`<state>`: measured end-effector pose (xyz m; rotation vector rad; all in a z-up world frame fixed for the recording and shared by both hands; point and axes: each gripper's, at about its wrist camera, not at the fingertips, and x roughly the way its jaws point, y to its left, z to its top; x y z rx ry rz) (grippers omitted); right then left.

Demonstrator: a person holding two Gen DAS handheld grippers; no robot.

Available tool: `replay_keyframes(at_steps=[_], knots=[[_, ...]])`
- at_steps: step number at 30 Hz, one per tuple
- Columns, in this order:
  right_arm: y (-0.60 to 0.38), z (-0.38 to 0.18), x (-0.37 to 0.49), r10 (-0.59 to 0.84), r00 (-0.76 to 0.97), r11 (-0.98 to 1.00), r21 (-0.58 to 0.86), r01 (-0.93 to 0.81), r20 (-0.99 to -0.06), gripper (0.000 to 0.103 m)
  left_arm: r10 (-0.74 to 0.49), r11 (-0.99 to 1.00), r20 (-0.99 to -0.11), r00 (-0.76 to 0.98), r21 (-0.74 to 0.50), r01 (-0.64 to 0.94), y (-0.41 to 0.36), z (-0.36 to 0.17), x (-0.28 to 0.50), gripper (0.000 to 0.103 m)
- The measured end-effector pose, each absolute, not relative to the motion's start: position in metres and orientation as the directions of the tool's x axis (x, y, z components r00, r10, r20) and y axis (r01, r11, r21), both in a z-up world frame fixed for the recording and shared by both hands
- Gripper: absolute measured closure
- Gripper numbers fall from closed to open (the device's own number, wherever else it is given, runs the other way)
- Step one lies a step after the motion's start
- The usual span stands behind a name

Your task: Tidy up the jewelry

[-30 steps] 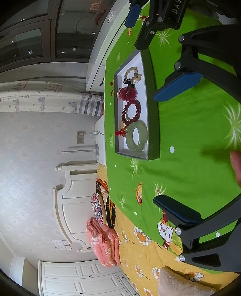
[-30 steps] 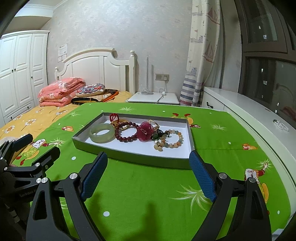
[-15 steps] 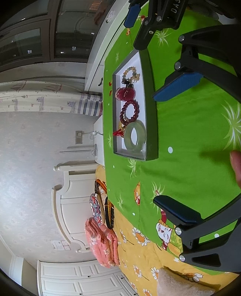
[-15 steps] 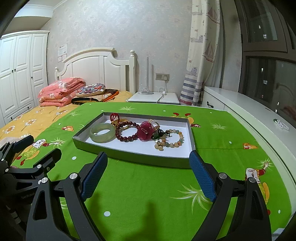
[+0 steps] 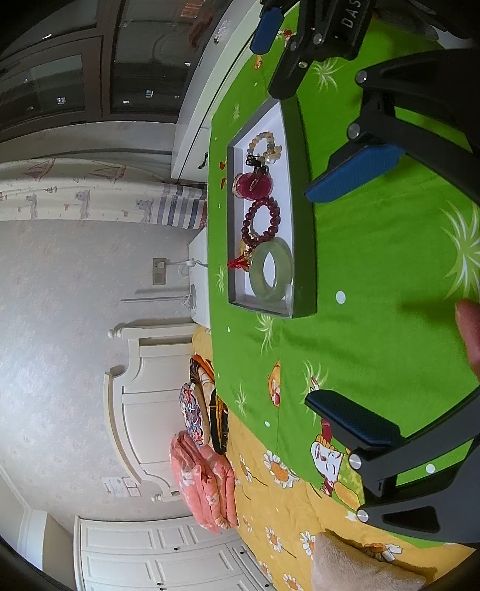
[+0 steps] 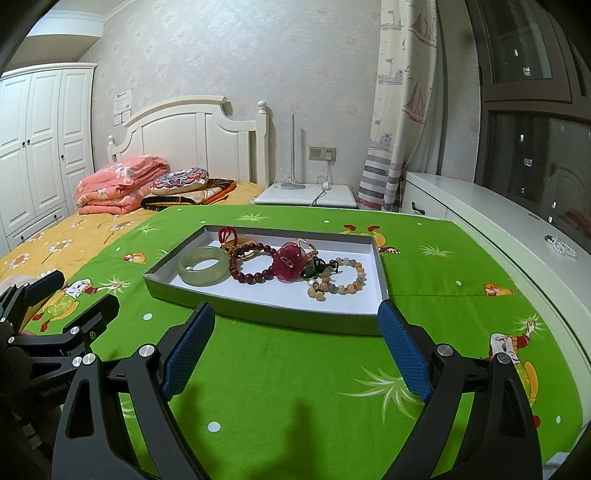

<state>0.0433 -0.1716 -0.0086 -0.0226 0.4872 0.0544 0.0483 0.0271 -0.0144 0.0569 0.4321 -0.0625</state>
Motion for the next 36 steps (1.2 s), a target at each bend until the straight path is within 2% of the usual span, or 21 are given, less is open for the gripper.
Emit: replay_keyframes(at_steps=[30, 36], knots=[[-0.171, -0.007, 0.044, 0.051, 0.878, 0.998, -0.015, -0.065, -0.475, 0.019, -0.029, 0.999, -0.428, 0.903, 0.01, 0.037, 0.033, -0.017, 0.05, 0.005], [-0.17, -0.008, 0.047, 0.057, 0.87, 0.997, -0.022, -0.077, -0.49, 0.019, -0.046, 0.999, -0.499, 0.866, -0.005, 0.05, 0.037, -0.019, 0.061, 0.005]])
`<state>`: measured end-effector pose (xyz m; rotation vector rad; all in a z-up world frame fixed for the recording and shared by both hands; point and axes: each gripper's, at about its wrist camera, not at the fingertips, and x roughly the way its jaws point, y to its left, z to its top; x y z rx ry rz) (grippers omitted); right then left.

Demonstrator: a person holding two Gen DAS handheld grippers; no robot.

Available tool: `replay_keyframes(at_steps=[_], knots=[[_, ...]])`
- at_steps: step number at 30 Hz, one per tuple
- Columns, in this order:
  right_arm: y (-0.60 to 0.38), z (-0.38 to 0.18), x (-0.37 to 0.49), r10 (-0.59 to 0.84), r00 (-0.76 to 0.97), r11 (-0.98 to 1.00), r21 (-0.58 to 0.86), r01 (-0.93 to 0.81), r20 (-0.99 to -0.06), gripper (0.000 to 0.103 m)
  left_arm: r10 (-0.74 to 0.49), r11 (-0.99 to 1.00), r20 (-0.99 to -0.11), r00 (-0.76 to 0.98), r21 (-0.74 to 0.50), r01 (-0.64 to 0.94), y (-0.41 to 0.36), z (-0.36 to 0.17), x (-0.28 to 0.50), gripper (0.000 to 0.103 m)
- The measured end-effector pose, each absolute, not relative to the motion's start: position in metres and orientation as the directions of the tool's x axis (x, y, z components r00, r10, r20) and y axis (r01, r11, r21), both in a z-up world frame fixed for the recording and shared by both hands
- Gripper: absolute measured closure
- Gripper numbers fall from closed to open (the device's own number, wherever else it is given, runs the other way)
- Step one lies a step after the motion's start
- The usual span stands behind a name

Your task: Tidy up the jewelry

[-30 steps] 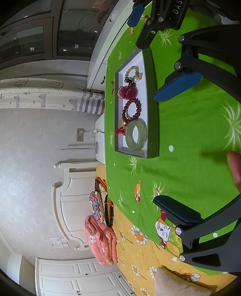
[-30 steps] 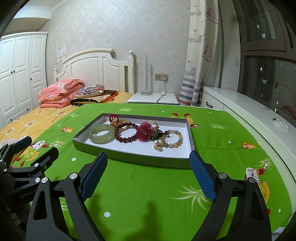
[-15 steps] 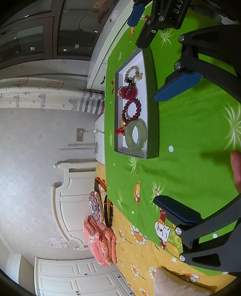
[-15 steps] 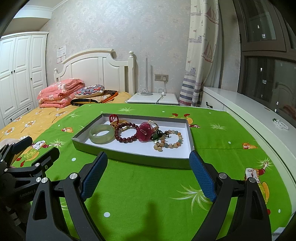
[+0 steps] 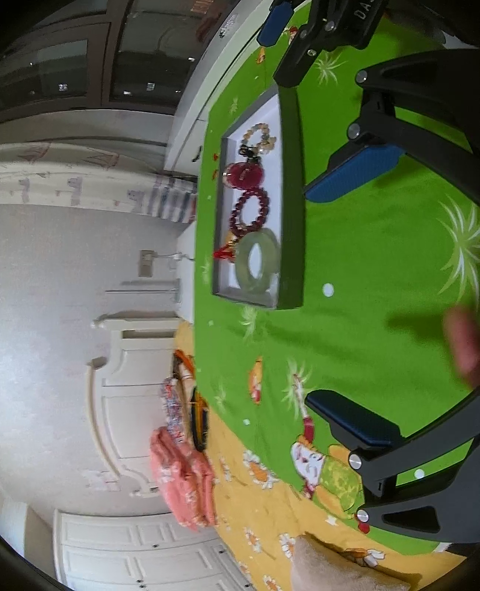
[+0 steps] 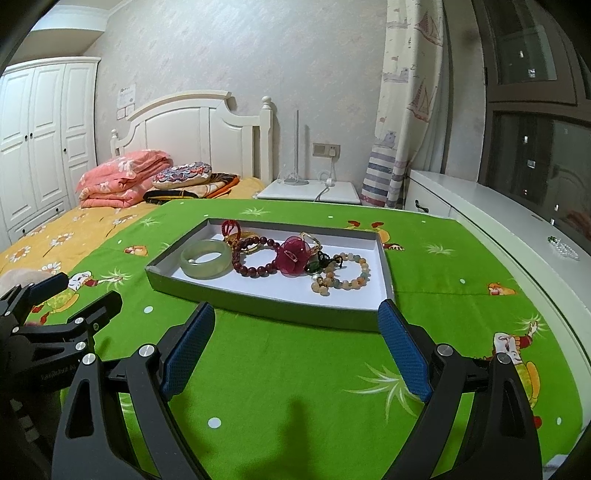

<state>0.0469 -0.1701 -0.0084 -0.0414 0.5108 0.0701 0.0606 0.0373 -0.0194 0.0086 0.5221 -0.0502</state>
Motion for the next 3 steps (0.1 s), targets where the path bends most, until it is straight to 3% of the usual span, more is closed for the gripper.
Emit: replay_keyframes(at_steps=[3], knots=[[-0.1791, -0.0073, 0.0542, 0.049, 0.852, 0.995, -0.046, -0.086, -0.521, 0.019, -0.029, 0.999, -0.534, 0.845, 0.022, 0.048, 0.0419, -0.0197, 0.0684, 0.005]])
